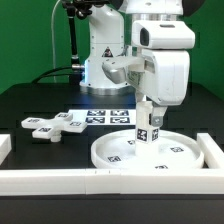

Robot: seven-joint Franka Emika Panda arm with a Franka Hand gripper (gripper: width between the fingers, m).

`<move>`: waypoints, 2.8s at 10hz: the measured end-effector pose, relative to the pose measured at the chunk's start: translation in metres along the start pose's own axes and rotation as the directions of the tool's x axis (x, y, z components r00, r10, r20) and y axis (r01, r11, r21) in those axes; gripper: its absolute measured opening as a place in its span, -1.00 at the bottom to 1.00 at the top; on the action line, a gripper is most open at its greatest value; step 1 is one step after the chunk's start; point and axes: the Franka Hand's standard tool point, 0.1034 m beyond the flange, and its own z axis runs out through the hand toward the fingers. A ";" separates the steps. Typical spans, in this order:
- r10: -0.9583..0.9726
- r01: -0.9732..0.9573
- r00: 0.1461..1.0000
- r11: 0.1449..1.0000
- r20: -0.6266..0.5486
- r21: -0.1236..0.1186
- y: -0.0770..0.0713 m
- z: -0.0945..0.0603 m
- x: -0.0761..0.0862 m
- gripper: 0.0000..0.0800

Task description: Assemble round table

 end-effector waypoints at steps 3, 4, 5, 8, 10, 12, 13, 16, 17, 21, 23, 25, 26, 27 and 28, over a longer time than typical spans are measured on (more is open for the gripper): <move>0.009 -0.009 1.000 1.000 0.000 0.007 -0.002 0.001 -0.001 0.07; 0.009 -0.009 1.000 1.000 0.001 0.013 -0.003 0.001 -0.001 0.04; 0.010 -0.010 1.000 1.000 0.001 0.014 -0.004 0.002 -0.001 0.04; 0.034 -0.034 0.999 0.999 0.001 0.016 -0.004 0.002 -0.002 0.04; 0.215 -0.215 0.977 0.976 0.003 0.027 -0.006 0.002 -0.004 0.04; 0.473 -0.472 0.881 0.881 -0.006 0.039 -0.009 0.003 -0.004 0.04; 0.560 -0.559 0.828 0.828 -0.013 0.044 -0.009 0.003 -0.002 0.04; 0.720 -0.719 0.694 0.693 -0.005 0.047 -0.009 0.004 -0.001 0.04; 0.749 -0.748 0.663 0.662 -0.004 0.048 -0.009 0.004 -0.001 0.04; 0.962 -0.958 0.273 0.274 -0.019 0.084 -0.012 0.004 -0.004 0.04; 1.000 -0.994 0.001 0.003 -0.020 0.110 -0.012 0.005 -0.003 0.04; 0.978 -0.972 -0.209 -0.208 0.004 0.113 -0.011 0.004 0.003 0.04; 0.964 -0.957 -0.265 -0.264 0.010 0.116 -0.011 0.004 0.003 0.04; 0.940 -0.933 -0.340 -0.340 0.019 0.119 -0.011 0.004 0.003 0.04; 0.914 -0.907 -0.405 -0.405 0.027 0.117 -0.011 0.004 0.003 0.04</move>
Offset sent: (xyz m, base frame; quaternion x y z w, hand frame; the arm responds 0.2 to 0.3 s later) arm 0.0000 0.0000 0.0000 0.0000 0.0000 0.0000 1.0000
